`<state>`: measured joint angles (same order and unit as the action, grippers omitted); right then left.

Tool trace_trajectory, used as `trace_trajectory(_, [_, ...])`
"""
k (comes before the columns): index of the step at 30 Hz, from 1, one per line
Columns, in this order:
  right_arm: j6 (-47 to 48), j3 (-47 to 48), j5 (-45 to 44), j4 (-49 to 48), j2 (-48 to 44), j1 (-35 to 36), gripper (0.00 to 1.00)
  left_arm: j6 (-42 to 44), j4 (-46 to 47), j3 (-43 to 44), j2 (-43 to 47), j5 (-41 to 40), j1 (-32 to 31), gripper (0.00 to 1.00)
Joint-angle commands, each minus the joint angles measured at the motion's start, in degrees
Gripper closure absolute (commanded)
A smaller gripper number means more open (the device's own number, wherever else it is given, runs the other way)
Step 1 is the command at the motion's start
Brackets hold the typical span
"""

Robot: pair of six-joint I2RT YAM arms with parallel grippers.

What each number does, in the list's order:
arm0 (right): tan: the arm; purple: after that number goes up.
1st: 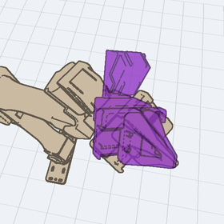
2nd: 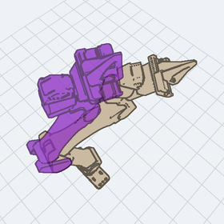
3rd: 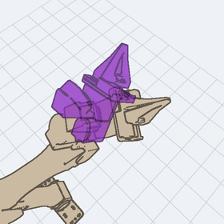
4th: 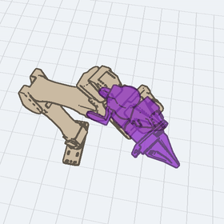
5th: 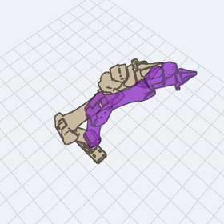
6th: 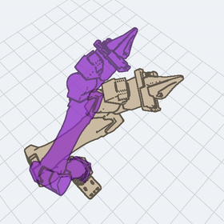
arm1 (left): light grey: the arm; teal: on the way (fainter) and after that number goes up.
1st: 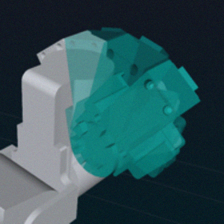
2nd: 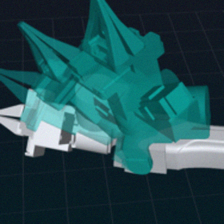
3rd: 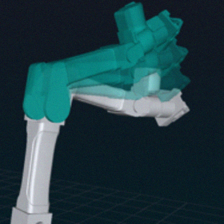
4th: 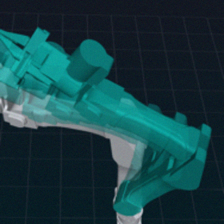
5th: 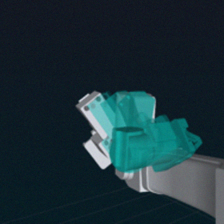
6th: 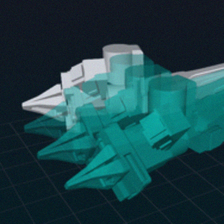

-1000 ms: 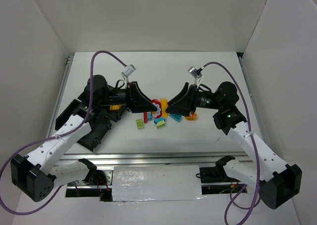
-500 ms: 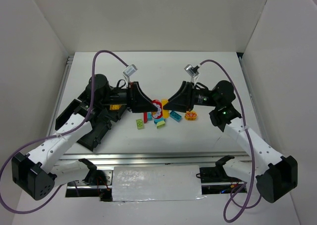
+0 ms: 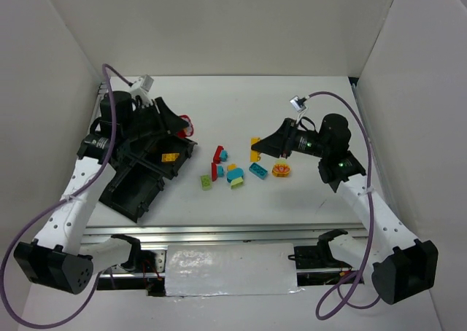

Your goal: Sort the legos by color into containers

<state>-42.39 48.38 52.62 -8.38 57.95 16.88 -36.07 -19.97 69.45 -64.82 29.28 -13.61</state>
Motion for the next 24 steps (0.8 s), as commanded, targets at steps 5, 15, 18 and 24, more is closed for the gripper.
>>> trace_trajectory(5, [6.8,2.6,-8.4,13.4,-2.1,0.3,1.0,-5.3,-24.9,8.9,-10.0,-47.7,7.7,1.0])
trace_trajectory(15, [9.4,1.1,-9.4,19.5,-5.8,0.9,1.0,-9.8,-23.4,15.0,-24.0,-65.2,10.2,0.87])
trace_trajectory(18, [9.8,0.1,-9.0,20.0,-6.4,1.0,1.0,-10.0,-24.1,17.4,-28.6,-66.2,10.4,0.78])
trace_trajectory(24, [10.3,0.4,-8.0,20.5,-5.8,1.1,1.0,-9.2,-23.1,19.1,-33.0,-65.0,11.0,0.41])
